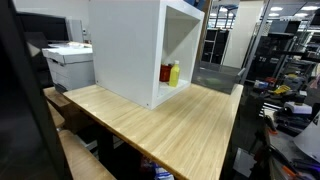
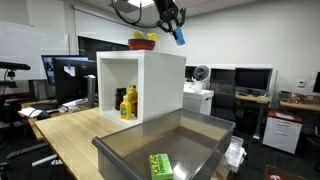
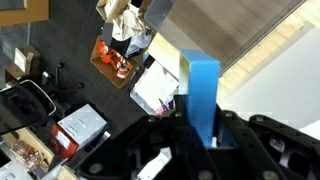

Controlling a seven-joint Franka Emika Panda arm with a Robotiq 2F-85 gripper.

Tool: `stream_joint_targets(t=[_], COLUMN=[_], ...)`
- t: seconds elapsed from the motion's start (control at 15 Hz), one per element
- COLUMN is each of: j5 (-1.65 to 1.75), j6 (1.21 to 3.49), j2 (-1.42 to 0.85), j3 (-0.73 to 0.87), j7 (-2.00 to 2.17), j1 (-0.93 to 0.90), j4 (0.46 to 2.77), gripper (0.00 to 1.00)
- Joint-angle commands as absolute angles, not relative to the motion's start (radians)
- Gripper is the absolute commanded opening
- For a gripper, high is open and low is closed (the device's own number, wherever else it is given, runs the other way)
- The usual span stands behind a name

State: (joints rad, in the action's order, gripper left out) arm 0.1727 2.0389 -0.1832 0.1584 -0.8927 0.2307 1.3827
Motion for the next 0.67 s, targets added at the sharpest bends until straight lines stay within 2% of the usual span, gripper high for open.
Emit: stream_joint_targets(t=[0.0, 0.6], j5=[0.168, 0.142], j6=[2.048, 2.09], j2=[-0.144, -0.09], j3=[0.141, 0.099], j7=[-0.918, -0.95], j1=[0.216, 0.186], j4=[1.379, 1.385], gripper=[0.06, 0.06])
